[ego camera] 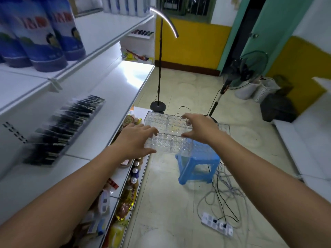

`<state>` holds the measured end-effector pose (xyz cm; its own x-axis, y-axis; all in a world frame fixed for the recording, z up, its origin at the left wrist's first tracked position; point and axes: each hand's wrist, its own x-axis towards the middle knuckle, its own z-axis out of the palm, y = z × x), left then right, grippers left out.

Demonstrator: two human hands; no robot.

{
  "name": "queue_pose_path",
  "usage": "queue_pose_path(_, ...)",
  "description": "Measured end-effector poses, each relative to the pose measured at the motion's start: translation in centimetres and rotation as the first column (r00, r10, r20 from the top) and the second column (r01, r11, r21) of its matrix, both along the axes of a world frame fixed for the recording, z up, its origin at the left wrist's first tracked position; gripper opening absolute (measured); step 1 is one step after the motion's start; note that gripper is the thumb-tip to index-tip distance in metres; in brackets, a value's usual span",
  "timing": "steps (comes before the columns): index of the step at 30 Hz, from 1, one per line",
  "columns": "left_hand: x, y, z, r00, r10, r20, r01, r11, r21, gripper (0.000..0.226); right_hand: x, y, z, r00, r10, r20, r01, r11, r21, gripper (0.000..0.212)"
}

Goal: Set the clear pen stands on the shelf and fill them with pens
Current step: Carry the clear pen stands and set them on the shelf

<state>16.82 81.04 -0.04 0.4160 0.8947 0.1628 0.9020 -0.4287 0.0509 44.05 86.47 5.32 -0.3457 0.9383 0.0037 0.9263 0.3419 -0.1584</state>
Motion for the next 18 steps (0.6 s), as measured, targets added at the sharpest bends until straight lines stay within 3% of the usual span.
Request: queue_pose_path(18, 3.7, 13.3, 0.5, 0.999, -0.038, -0.001, 0.038, 0.999, 0.004, 0.063, 3.9, 13.9, -1.3, 1.000, -0.004, -0.023, 0.004, 1.000, 0.007, 0.079)
